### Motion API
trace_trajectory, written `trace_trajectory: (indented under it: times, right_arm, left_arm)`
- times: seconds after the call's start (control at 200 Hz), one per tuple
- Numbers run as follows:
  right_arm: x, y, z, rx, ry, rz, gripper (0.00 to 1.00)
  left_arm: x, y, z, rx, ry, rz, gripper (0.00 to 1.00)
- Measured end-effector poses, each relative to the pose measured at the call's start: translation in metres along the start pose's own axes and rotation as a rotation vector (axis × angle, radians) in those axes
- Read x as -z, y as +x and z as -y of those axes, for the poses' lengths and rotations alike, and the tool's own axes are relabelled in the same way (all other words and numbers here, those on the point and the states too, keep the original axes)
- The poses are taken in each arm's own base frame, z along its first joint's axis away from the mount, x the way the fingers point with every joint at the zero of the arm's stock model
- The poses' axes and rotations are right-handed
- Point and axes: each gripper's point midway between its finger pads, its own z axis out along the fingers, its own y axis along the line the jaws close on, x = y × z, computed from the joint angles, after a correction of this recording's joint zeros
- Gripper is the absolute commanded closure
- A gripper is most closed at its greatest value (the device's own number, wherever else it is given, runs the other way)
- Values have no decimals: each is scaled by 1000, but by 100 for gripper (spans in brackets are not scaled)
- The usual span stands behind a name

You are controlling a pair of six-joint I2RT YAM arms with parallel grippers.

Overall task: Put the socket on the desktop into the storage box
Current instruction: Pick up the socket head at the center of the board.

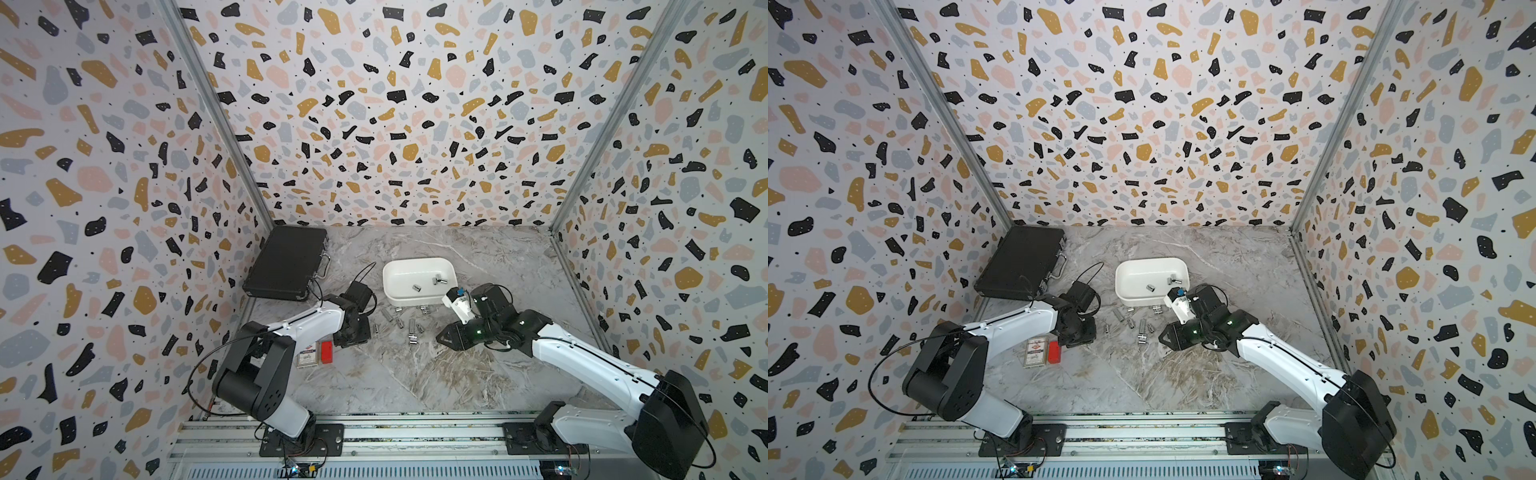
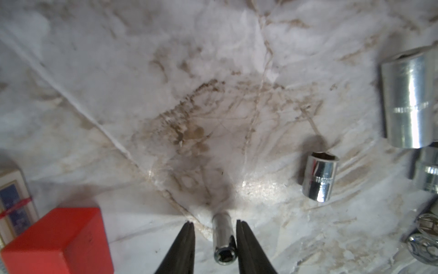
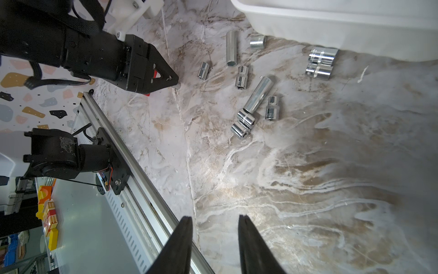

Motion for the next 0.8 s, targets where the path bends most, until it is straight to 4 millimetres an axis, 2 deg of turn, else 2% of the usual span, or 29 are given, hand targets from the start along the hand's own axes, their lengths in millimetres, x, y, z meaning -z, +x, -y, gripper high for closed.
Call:
trace_trajectory:
  times: [0.28,0.576,0.801]
  right_arm:
    - [0,-1,0,3,-1,6,63]
    - [-2,0,1,2,-2,6,63]
    - [-2,-1,1,3,-4,10,63]
  left_arm:
    - [-4,0,0,0,-2,-5,76]
    - [-4,-1,1,2,2,0,97]
    - [-4,-1,2,2,7,2,100]
